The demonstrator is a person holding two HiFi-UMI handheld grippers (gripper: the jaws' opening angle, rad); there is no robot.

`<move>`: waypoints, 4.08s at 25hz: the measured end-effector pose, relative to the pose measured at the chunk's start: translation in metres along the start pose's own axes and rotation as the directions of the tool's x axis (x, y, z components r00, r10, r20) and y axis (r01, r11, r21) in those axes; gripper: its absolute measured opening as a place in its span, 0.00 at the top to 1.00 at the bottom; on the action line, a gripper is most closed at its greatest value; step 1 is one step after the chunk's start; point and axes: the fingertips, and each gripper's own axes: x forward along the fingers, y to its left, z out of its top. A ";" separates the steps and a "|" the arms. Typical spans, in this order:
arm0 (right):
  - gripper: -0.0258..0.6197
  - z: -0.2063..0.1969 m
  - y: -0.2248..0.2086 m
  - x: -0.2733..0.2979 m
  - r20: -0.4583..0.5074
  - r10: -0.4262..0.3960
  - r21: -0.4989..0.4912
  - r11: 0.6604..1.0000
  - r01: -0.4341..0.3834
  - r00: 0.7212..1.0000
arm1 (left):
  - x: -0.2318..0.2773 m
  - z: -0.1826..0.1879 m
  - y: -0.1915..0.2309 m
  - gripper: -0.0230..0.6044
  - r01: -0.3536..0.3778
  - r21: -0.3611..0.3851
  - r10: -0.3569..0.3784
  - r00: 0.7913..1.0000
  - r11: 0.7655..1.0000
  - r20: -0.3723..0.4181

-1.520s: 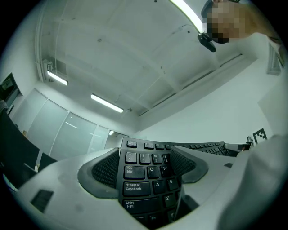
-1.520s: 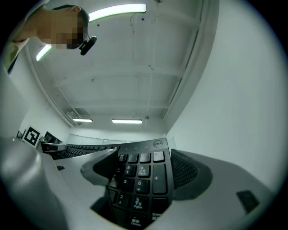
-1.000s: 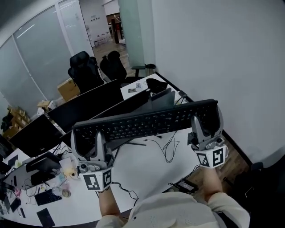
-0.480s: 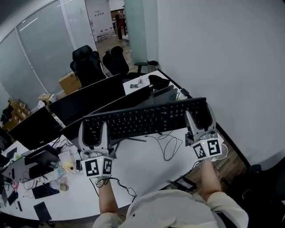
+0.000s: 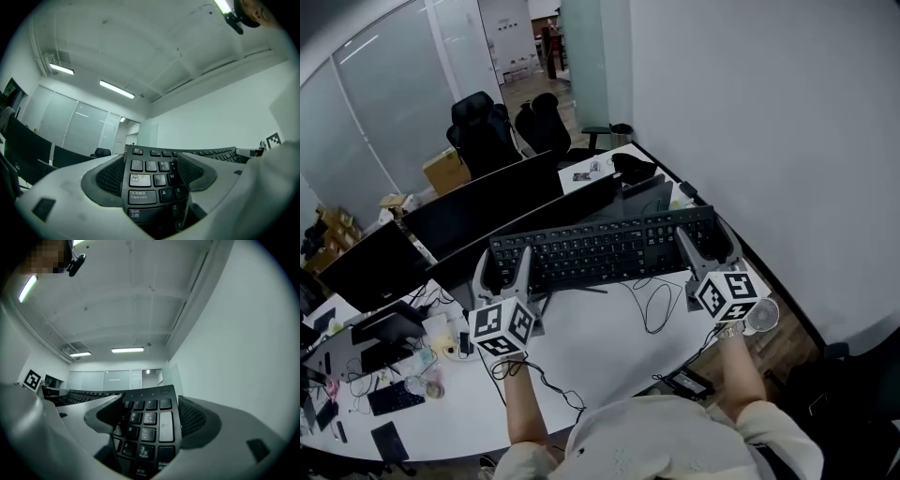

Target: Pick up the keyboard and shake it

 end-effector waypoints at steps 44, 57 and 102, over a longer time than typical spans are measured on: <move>0.41 0.040 0.008 -0.016 0.136 0.015 -0.063 0.998 -0.007 0.991 | -0.012 0.032 -0.008 0.44 0.027 -0.001 -0.027 0.991 1.000 0.129; 0.41 0.155 0.041 -0.115 0.744 0.173 -0.228 0.974 0.002 0.646 | -0.115 0.152 -0.054 0.44 0.022 0.229 -0.190 0.637 0.973 0.747; 0.41 -0.066 -0.020 -0.001 -0.131 -0.025 0.002 1.000 0.026 0.991 | 0.008 -0.077 0.005 0.44 -0.021 -0.040 0.017 0.996 0.999 -0.092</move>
